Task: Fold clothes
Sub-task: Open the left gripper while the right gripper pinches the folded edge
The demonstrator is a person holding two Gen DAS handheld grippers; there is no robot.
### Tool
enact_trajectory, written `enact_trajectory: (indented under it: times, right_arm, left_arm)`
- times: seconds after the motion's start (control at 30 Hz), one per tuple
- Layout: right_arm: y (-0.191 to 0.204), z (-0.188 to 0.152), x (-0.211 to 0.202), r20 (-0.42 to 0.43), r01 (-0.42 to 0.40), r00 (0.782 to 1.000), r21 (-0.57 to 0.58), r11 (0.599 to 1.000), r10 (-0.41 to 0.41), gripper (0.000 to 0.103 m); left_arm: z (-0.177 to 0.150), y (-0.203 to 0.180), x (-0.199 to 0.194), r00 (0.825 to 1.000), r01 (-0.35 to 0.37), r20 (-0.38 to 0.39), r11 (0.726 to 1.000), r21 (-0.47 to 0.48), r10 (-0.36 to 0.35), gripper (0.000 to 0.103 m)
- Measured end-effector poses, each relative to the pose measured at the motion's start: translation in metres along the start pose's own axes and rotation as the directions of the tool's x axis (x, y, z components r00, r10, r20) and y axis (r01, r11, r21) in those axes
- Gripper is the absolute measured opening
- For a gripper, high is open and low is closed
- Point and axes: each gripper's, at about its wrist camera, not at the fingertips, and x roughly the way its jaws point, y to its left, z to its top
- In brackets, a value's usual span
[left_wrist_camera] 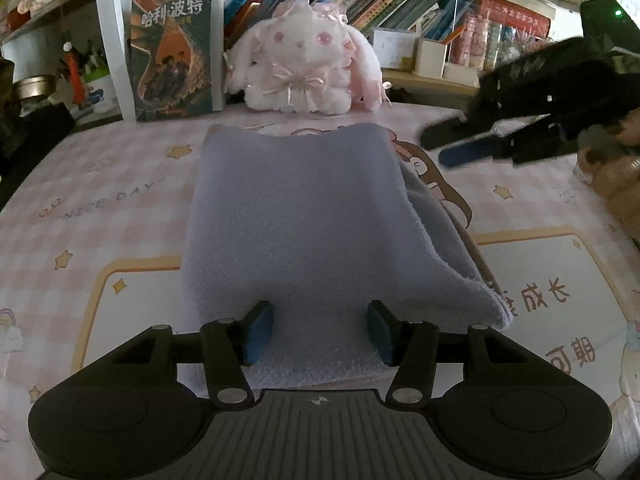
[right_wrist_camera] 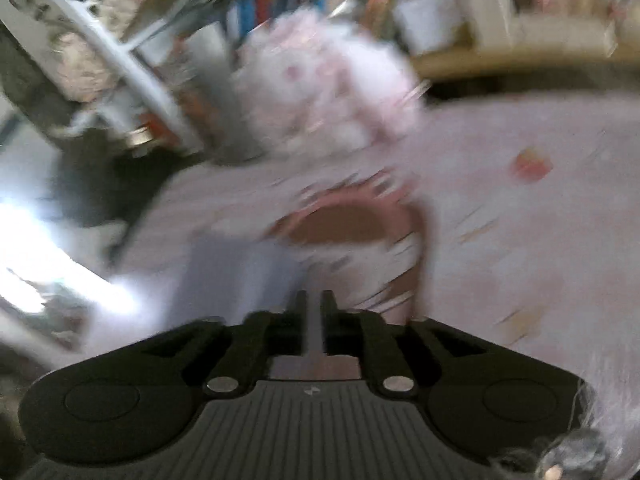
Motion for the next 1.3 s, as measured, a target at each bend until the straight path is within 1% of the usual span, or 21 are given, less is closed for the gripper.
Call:
enact_trajectory:
  times: [0.03,0.1,0.17,0.2,0.23,0.27,0.37,0.43,0.47,0.53,0.57,0.67,0.77,0.87,0.9,0.97,1.03,1.1,1.13,1.23,1.3]
  right_arm:
    - [0.004,-0.004,0.003,-0.030,-0.047,0.998,0.014,0.999,0.047,0.046]
    - [0.012,-0.012,0.011,-0.086,-0.116,0.989,0.039,0.993,0.119,0.046]
    - [0.020,-0.021,0.024,-0.124,-0.055,0.991,0.004,0.998,0.055,0.043]
    - [0.023,-0.025,0.029,-0.134,-0.023,0.991,-0.016,1.000,0.020,0.032]
    - [0.025,-0.028,0.032,-0.135,-0.015,0.991,-0.027,1.000,0.011,0.015]
    - [0.027,-0.030,0.031,-0.128,-0.033,0.991,-0.033,0.999,0.028,0.012]
    - [0.033,-0.029,0.009,-0.066,-0.147,0.987,-0.061,0.987,0.143,0.010]
    - [0.029,-0.029,-0.011,-0.022,-0.263,0.965,-0.034,0.964,0.263,0.010]
    - [0.026,-0.029,-0.015,-0.016,-0.267,0.964,-0.027,0.963,0.266,0.010]
    - [0.018,-0.032,0.002,-0.062,-0.101,0.993,-0.053,0.994,0.097,0.009]
    - [0.007,-0.035,0.017,-0.099,-0.045,0.994,-0.033,0.998,0.042,0.009]
    - [-0.005,-0.039,0.026,-0.099,-0.054,0.993,0.042,0.998,0.058,0.010]
    - [0.007,-0.036,0.024,-0.105,-0.034,0.994,-0.014,0.999,0.032,0.015]
    - [0.009,-0.027,0.027,-0.089,-0.037,0.995,-0.001,0.999,0.037,0.023]
    - [0.008,-0.026,0.028,-0.088,-0.033,0.996,0.009,0.999,0.034,0.023]
    - [0.007,-0.027,0.026,-0.094,-0.024,0.995,0.026,0.999,0.026,0.012]
    - [0.010,-0.030,0.010,-0.056,-0.092,0.994,0.026,0.995,0.093,0.011]
    - [0.013,-0.030,-0.002,-0.006,-0.192,0.981,0.028,0.981,0.193,0.010]
    - [0.013,-0.030,-0.006,0.004,-0.193,0.981,0.024,0.981,0.193,0.010]
    - [0.005,-0.038,0.011,-0.035,-0.040,0.999,0.022,0.999,0.041,0.010]
    - [0.000,-0.043,0.025,-0.038,-0.012,0.999,0.011,1.000,0.013,0.010]
  left_arm:
    - [0.000,0.000,-0.001,1.000,-0.001,-0.001,1.000,0.002,0.001,0.053]
    - [0.003,0.000,-0.006,1.000,-0.004,0.018,1.000,-0.018,0.005,0.053]
    - [0.006,0.001,-0.012,0.999,-0.007,0.044,0.999,-0.047,0.009,0.053]
    - [0.008,0.002,-0.018,0.997,-0.003,0.071,0.998,-0.069,0.008,0.053]
    - [0.009,0.004,-0.024,0.994,0.007,0.107,0.995,-0.097,0.003,0.053]
    - [0.011,0.006,-0.029,0.991,0.019,0.133,0.993,-0.120,-0.003,0.054]
    - [0.013,0.011,-0.027,0.993,0.020,0.121,0.990,-0.140,-0.003,0.053]
    - [0.010,0.013,-0.014,0.998,0.001,0.064,0.992,-0.124,0.007,0.052]
    - [0.007,0.014,-0.007,0.999,-0.007,0.038,0.993,-0.119,0.012,0.052]
    - [0.004,0.011,0.000,0.999,-0.023,0.030,0.995,-0.094,0.026,0.054]
    - [0.003,0.009,0.001,0.999,-0.034,0.029,0.996,-0.077,0.037,0.054]
    - [0.002,0.006,0.001,0.998,-0.050,0.022,0.997,-0.053,0.051,0.054]
    - [0.002,0.007,0.000,0.998,-0.051,0.022,0.997,-0.054,0.052,0.054]
    - [0.001,0.006,0.000,0.998,-0.053,0.021,0.997,-0.057,0.054,0.054]
    - [0.001,0.006,0.000,0.998,-0.054,0.021,0.997,-0.058,0.055,0.054]
    - [0.001,0.006,0.000,0.998,-0.056,0.021,0.997,-0.060,0.057,0.055]
    - [0.001,0.007,0.000,0.998,-0.053,0.020,0.996,-0.069,0.054,0.055]
    - [0.001,0.010,0.000,0.999,-0.038,0.019,0.995,-0.094,0.040,0.055]
    - [0.001,0.011,0.000,0.999,-0.035,0.018,0.995,-0.093,0.036,0.055]
    - [0.001,0.004,0.001,0.999,-0.052,0.008,0.997,-0.049,0.052,0.055]
    - [0.001,0.002,0.002,0.998,-0.062,0.004,0.997,-0.038,0.062,0.055]
